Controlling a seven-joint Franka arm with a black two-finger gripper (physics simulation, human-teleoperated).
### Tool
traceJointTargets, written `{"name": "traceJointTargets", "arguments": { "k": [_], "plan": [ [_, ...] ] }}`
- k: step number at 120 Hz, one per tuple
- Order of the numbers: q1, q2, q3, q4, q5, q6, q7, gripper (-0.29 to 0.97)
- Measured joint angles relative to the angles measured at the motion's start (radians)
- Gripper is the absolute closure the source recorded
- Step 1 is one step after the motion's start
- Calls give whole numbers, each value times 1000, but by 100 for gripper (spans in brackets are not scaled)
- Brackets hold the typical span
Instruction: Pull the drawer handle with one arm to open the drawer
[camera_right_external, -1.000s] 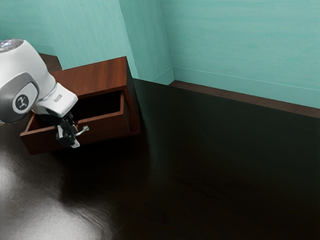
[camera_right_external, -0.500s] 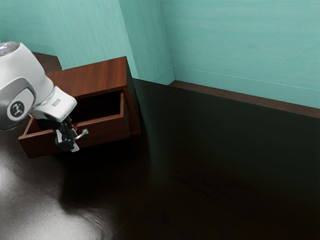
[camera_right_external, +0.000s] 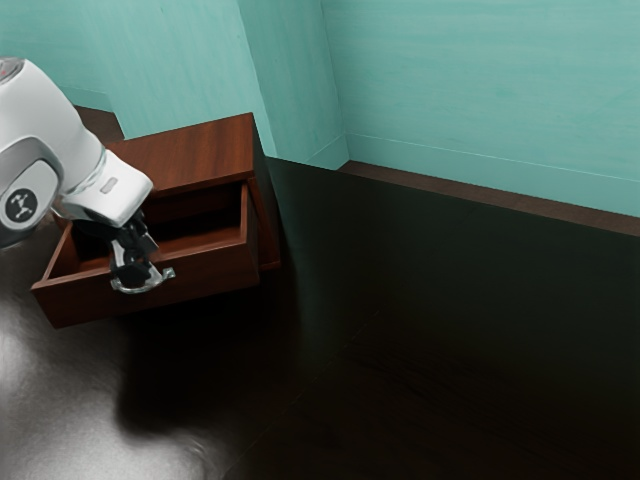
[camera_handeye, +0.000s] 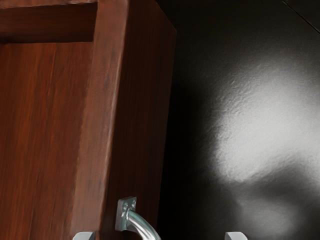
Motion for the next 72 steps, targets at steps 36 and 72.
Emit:
{"name": "traceJointTargets", "arguments": {
  "k": [36,72],
  "plan": [
    [-27,8,-2,121,-36,-162,-5,15],
    [-125,30,-5,253,-80,-345,7,4]
  ]
}}
